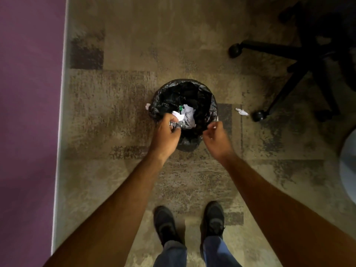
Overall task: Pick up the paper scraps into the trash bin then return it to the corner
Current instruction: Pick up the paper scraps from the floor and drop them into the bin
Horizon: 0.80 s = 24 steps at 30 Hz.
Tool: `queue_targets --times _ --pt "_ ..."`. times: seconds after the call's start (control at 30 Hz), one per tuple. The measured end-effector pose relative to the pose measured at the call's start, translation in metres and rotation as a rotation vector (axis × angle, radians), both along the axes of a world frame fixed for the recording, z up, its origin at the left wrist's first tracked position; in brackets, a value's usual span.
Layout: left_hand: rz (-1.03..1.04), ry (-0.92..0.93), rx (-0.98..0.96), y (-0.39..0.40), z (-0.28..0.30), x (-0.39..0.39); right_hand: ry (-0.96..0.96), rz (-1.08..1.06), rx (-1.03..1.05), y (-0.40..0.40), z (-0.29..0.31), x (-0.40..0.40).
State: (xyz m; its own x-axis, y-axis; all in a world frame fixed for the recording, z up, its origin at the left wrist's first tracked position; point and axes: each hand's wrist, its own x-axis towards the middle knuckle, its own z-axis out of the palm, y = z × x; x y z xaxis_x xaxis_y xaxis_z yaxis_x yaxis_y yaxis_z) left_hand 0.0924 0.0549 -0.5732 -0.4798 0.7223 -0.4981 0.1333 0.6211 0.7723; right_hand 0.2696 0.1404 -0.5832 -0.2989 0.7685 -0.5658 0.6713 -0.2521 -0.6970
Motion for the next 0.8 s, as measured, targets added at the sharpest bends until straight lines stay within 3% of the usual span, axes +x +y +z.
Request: queue_targets --times 0.33,0.8 --pt "0.033 0.031 -0.225 -0.086 0.030 0.028 -0.139 -0.046 -0.084 -0.081 0.053 0.060" --pt "0.008 0.050 -0.375 -0.082 0.036 0.042 -0.181 -0.042 -0.123 -0.023 0.064 0.066"
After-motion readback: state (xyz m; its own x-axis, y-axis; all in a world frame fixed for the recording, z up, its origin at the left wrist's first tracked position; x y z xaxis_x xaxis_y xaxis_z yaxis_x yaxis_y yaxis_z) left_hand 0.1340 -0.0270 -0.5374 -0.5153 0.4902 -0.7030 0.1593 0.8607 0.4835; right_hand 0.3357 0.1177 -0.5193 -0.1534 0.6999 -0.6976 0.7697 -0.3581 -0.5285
